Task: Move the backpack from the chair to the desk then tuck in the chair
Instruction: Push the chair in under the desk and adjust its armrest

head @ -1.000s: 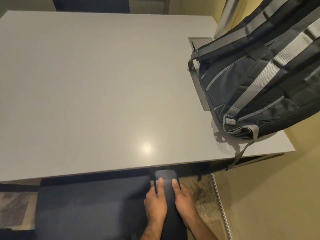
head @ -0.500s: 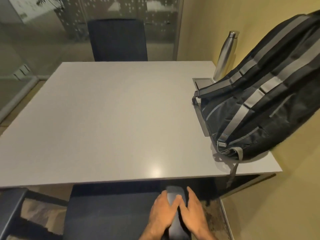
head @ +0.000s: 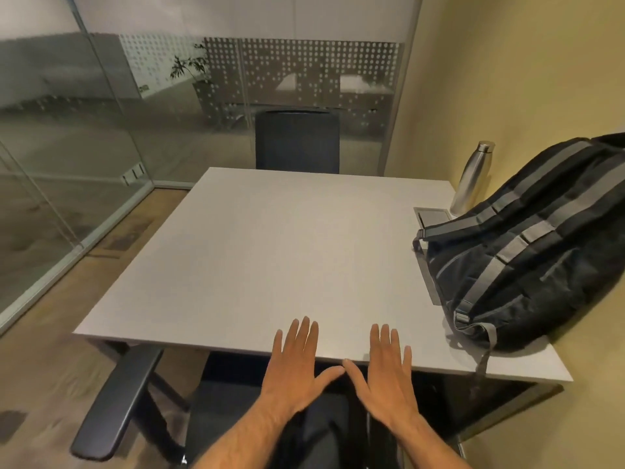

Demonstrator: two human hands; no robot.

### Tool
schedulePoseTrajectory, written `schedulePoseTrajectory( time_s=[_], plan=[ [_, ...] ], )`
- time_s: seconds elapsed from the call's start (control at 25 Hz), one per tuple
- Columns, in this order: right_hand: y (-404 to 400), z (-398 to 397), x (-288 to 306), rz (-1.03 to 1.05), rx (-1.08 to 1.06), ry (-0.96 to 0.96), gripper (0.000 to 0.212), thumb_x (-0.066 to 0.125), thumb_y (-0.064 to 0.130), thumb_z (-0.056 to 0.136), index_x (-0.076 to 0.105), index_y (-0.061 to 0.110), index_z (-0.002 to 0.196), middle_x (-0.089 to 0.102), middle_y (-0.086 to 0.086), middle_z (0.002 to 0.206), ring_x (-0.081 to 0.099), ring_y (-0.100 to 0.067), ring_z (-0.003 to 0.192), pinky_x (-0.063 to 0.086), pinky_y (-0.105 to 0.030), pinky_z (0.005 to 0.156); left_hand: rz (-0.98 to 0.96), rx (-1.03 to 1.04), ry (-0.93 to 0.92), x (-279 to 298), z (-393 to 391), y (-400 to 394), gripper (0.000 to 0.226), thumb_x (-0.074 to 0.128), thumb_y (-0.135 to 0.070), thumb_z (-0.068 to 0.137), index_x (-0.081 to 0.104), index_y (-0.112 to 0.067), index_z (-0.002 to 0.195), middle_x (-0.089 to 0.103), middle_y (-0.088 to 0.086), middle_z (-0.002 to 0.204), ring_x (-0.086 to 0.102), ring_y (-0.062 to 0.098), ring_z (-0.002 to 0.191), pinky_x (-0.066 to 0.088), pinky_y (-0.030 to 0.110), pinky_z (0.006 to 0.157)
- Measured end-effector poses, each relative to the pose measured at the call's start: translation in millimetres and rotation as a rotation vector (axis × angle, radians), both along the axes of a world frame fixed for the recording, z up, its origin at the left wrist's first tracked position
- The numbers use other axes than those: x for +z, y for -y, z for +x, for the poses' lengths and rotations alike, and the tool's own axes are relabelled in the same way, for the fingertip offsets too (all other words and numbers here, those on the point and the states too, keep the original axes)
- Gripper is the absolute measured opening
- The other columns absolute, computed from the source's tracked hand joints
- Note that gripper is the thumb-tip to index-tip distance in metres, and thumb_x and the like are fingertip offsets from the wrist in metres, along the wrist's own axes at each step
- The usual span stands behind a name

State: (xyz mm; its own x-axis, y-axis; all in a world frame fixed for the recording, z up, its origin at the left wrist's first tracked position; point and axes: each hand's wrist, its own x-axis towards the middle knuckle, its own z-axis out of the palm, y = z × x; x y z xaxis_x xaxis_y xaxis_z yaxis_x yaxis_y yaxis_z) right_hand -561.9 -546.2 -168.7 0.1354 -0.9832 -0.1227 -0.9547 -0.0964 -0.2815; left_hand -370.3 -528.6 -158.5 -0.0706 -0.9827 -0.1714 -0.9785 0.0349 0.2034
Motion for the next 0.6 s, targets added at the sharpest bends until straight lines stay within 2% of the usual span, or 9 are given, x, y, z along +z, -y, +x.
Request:
schedulePoseTrajectory(
  time_s=[0.16,0.28,0.4,0.48,0.6],
  plan=[
    [-1.8,62.8,24.8,-0.044,0.066,-0.015,0.098,0.014,0.08,0.094,-0.034,0.018,0.152,-0.034,-0.008,0.164,-0.034,-0.026,0.15,-0.025,-0.048,0.119,-0.048,0.028,0.047,23.4,77.8,-8.7,0.11,0.005,-0.092,0.079,-0.017,-0.02,0.159,-0.025,0.001,0.166,-0.02,0.023,0.157,-0.012,0.05,0.126],
    [-4.8,124.9,37.6,-0.086,0.145,0.012,0.101,-0.003,0.088,0.082,-0.038,0.019,0.147,-0.035,-0.006,0.163,-0.034,-0.028,0.151,-0.024,-0.048,0.123,-0.072,0.039,0.084,33.9,141.0,-20.6,0.114,-0.001,-0.092,0.073,-0.017,-0.019,0.159,-0.029,0.0,0.162,-0.02,0.025,0.156,-0.016,0.049,0.123],
    [-12.9,191.8,43.1,-0.126,0.214,0.032,0.105,-0.014,0.091,0.073,-0.037,0.02,0.147,-0.036,-0.006,0.163,-0.035,-0.029,0.15,-0.022,-0.05,0.121,-0.114,0.092,0.09,33.6,208.9,-30.5,0.119,-0.006,-0.096,0.069,-0.014,-0.018,0.159,-0.023,0.003,0.165,-0.018,0.027,0.156,-0.017,0.049,0.121],
    [-23.4,236.3,43.6,-0.088,0.261,0.017,0.104,-0.013,0.091,0.073,-0.041,0.021,0.145,-0.038,-0.007,0.162,-0.037,-0.028,0.149,-0.022,-0.051,0.121,-0.129,0.122,0.096,31.1,254.3,-39.9,0.124,-0.014,-0.098,0.065,-0.012,-0.017,0.159,-0.022,0.003,0.164,-0.021,0.025,0.153,-0.017,0.049,0.119],
    [-41.2,293.1,37.6,-0.063,0.318,0.012,0.101,0.002,0.091,0.084,-0.033,0.022,0.149,-0.032,-0.008,0.165,-0.034,-0.028,0.151,-0.021,-0.053,0.121,-0.088,0.164,0.117,25.3,305.9,-57.0,0.122,-0.021,-0.097,0.06,-0.026,-0.016,0.152,-0.028,0.004,0.161,-0.026,0.023,0.15,-0.019,0.049,0.119]
  ],
)
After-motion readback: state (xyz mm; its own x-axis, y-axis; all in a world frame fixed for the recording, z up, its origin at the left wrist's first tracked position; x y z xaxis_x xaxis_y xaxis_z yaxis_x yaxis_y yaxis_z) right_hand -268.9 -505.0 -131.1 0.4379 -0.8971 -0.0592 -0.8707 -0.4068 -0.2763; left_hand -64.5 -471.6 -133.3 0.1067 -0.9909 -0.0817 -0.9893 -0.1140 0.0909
